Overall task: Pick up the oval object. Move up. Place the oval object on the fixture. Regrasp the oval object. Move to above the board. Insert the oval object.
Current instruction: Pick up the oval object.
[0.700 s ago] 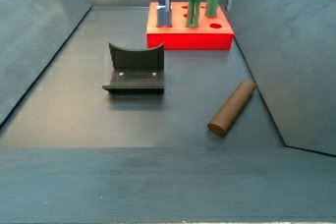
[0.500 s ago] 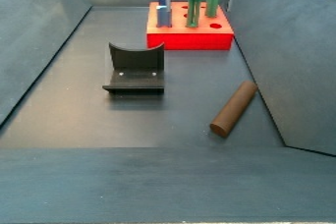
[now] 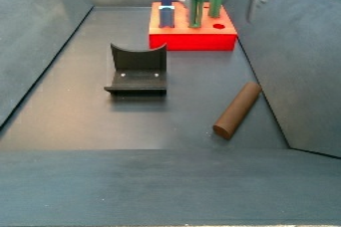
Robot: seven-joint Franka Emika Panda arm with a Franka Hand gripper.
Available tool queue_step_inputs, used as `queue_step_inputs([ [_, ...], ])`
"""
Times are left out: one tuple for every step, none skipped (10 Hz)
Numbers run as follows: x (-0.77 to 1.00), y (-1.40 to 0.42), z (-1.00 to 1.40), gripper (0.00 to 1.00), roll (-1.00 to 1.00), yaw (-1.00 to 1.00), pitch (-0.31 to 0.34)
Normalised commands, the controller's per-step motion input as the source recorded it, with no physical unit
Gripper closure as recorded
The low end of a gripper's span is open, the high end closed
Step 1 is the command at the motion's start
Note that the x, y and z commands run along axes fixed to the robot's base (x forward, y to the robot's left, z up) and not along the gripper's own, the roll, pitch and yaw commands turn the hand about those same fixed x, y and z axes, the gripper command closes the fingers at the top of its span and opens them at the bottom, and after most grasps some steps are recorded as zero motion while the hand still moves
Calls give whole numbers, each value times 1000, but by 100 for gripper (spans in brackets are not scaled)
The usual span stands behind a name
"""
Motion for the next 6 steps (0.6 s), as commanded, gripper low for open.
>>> queue_step_inputs([
  [-914,320,-449,0,-189,-331,-59],
  [-931,437,-626,0,-76,-329,-56],
  [-743,469,-994,0,-37,-400,-93],
  [-163,477,-714,0,-130,-320,-179],
  [51,377,-466,0,-289,-360,-200],
  [277,283,-314,0,-354,-374,-244],
])
